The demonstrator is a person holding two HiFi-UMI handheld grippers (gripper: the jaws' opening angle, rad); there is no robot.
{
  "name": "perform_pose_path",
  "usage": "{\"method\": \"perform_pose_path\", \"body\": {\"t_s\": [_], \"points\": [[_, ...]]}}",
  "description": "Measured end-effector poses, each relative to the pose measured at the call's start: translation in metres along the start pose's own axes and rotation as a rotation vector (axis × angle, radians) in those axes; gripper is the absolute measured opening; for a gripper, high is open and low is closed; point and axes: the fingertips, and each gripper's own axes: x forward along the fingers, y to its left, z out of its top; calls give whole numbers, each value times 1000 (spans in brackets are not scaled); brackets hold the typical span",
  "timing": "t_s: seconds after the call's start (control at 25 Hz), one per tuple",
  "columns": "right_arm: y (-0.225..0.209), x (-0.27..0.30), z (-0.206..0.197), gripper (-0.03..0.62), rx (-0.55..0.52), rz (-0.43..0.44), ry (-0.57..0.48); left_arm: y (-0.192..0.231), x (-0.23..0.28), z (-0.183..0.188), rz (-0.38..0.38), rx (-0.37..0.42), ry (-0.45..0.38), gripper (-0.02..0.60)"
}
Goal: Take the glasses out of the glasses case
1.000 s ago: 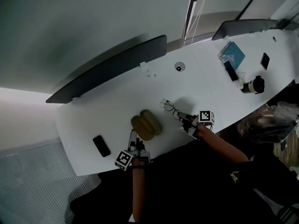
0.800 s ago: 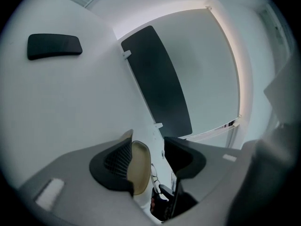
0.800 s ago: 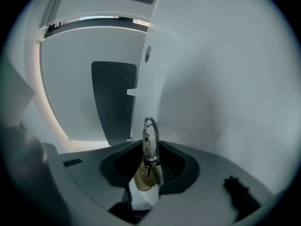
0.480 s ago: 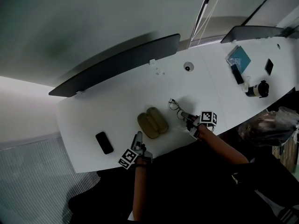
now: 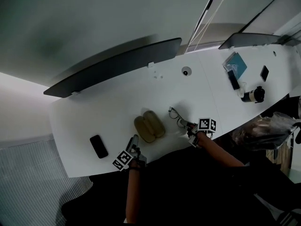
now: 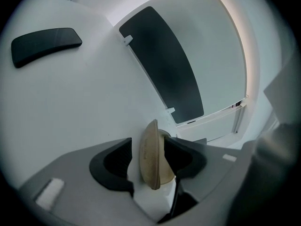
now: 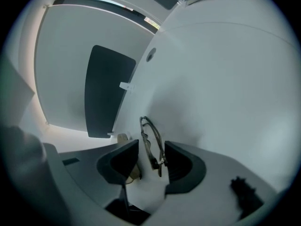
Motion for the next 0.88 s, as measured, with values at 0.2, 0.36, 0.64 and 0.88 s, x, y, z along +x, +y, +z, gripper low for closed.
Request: {"method": "perform_pose_path", "body": {"t_s": [0.2, 0.36, 0.64, 0.88], "points": [[-6, -12, 3, 181, -77, -58, 13, 3, 8, -7, -16, 3, 18, 221], [-17, -17, 0, 181, -270, -233, 79, 10, 8, -9, 1, 54, 46, 204], [-13, 1, -21, 181, -444, -239, 277, 5, 14, -16, -11, 59, 62, 199], [-21, -4, -35, 184, -858, -399, 505, -3, 13, -19, -17, 92, 70, 199]]}}
